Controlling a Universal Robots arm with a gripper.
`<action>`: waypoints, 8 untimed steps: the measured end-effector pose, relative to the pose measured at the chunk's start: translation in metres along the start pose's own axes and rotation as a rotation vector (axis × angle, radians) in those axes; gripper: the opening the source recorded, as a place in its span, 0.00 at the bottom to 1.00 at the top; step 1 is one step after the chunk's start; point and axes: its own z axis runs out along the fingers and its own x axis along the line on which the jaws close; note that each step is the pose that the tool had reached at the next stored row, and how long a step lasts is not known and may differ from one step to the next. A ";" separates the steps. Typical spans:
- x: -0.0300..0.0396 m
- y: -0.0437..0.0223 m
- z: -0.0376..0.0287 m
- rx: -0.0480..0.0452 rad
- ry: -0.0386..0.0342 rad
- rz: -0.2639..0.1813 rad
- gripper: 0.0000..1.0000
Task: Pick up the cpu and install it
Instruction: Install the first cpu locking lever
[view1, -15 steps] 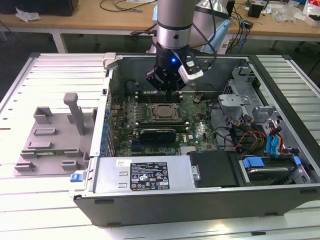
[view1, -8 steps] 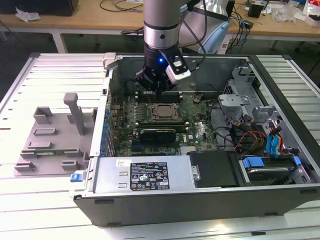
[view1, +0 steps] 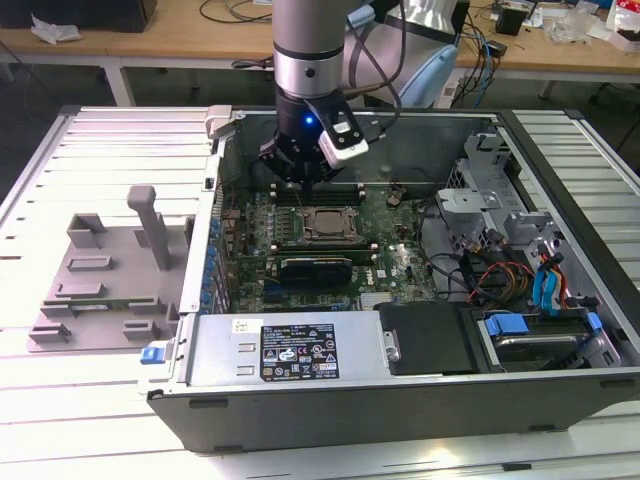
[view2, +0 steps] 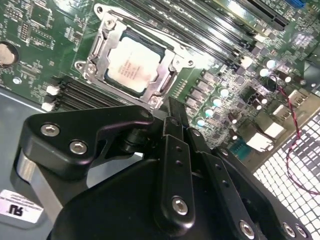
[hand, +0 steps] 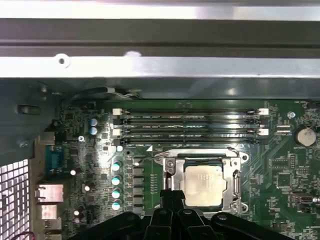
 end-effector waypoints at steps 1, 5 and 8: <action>0.0025 -0.0001 -0.0001 0.0001 0.0000 0.000 0.11; 0.0130 -0.0001 -0.0003 0.0000 0.0000 0.000 0.11; 0.0227 0.0067 -0.0005 -0.0001 0.0000 0.000 0.11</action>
